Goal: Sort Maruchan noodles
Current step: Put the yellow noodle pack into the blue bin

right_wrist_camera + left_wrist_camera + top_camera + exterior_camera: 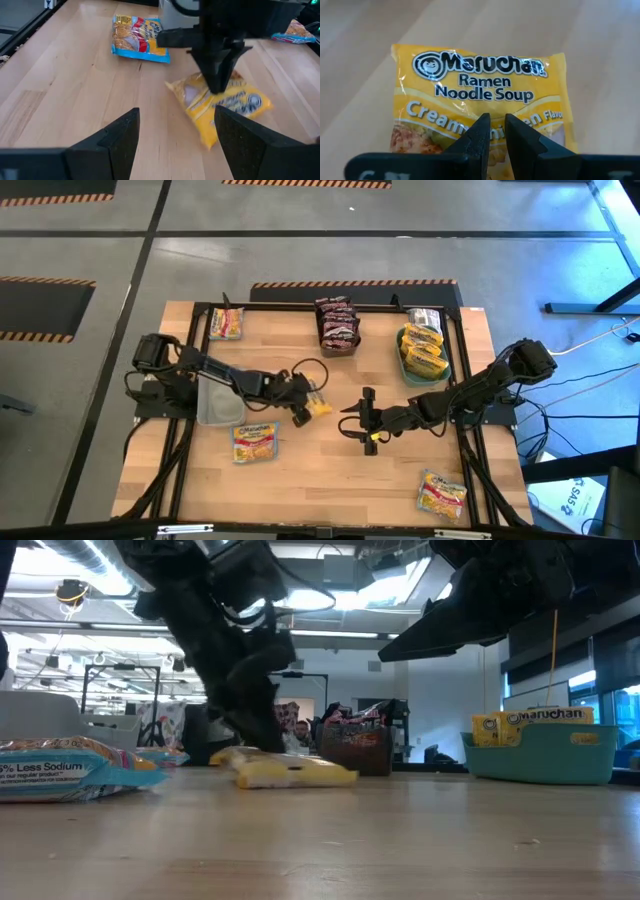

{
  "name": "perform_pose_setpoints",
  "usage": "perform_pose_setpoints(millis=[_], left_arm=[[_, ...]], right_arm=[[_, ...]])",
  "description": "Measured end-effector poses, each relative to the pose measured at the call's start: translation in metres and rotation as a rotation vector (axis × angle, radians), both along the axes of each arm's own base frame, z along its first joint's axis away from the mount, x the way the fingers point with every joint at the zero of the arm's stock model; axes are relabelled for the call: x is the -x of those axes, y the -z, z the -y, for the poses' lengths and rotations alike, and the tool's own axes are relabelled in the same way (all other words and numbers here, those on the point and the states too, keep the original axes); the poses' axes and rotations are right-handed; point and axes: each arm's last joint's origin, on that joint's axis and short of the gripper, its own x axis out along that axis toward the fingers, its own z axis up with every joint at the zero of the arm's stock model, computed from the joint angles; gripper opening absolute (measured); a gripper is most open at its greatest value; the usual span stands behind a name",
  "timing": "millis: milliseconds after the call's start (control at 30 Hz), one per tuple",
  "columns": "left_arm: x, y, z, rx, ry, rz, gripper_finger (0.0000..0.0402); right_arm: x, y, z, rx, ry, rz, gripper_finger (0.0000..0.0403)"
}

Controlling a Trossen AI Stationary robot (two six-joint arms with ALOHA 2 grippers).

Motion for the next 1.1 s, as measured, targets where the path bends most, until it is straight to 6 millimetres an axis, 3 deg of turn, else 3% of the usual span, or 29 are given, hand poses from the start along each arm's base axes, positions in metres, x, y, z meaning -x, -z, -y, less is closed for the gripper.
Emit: perform_pose_setpoints(millis=[367,533,667,867,967,1100], left_arm=[[-0.029,0.011,0.039,0.069,0.136,0.232,0.0055],[-0.036,0.005,0.058,-0.058,0.237,0.273,0.0055],[-0.035,-0.02,0.068,-0.147,0.268,0.342,0.0055],[-0.017,-0.042,0.086,-0.223,0.308,0.324,0.0055],[-0.012,-0.039,0.095,-0.308,0.309,0.295,0.0055],[-0.008,-0.025,0.1,-0.336,0.34,0.257,0.0055]], right_arm=[[0.0,0.0,0.0,-0.007,0.003,0.0,0.0238],[0.0,0.0,0.0,-0.055,0.027,0.007,0.0238],[0.001,-0.002,0.001,-0.115,0.077,0.009,0.0242],[0.004,-0.018,0.016,-0.36,0.226,-0.125,0.0289],[-0.002,-0.021,0.03,-0.524,0.327,-0.173,0.0322],[-0.009,-0.004,0.045,-0.652,0.342,-0.285,0.036]])
